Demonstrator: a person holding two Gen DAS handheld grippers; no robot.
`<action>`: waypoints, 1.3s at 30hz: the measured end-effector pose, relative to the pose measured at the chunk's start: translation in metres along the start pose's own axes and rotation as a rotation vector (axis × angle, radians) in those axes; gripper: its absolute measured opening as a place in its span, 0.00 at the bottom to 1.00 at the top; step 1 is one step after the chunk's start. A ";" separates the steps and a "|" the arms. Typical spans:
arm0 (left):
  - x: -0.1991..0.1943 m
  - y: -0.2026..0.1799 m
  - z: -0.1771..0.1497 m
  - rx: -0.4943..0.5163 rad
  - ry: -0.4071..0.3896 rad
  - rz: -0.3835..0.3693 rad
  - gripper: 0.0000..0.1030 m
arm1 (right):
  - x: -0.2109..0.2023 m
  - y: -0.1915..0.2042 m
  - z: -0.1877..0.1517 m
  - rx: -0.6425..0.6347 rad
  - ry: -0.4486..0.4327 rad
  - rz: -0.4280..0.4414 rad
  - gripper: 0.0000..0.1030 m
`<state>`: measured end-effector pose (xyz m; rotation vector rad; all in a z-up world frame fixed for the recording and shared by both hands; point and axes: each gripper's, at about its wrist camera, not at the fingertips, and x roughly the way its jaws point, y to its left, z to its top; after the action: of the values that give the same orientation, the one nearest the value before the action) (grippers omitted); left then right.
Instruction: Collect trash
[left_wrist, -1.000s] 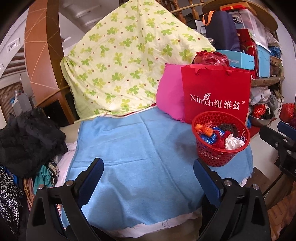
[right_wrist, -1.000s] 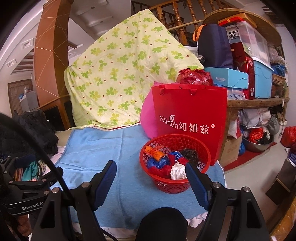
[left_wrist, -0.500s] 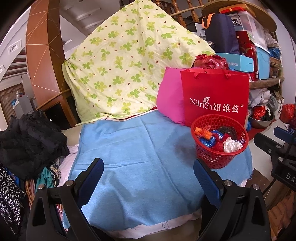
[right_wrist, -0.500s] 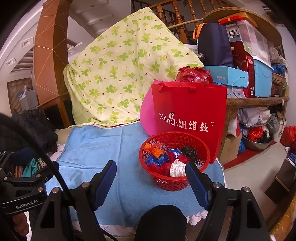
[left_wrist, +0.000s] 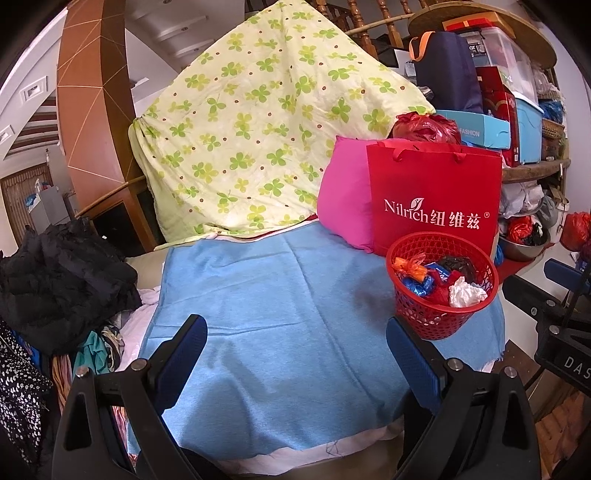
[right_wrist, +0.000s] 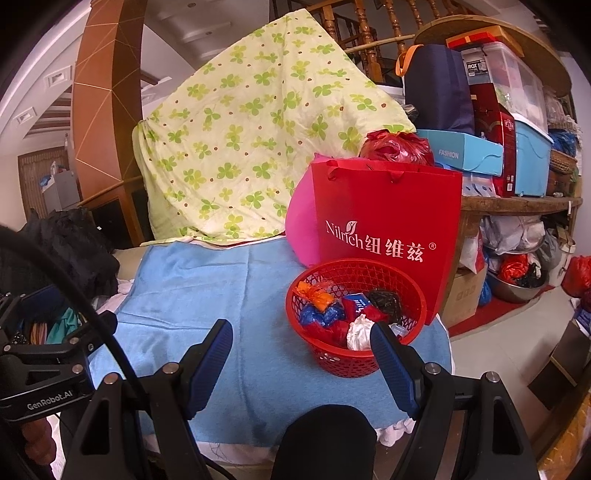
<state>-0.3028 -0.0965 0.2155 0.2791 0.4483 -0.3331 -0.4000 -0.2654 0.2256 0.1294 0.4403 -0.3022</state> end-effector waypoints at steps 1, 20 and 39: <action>0.000 0.000 0.000 -0.001 0.000 -0.001 0.95 | 0.000 0.001 0.000 -0.001 -0.001 -0.001 0.78; -0.005 0.008 -0.001 -0.027 -0.014 0.008 0.95 | 0.001 0.013 0.007 -0.012 0.012 -0.007 0.78; -0.009 0.028 -0.007 -0.079 -0.039 0.021 0.95 | -0.004 0.039 0.014 -0.063 0.000 -0.010 0.78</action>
<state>-0.3025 -0.0661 0.2186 0.1996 0.4186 -0.2994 -0.3852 -0.2300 0.2418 0.0652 0.4500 -0.2979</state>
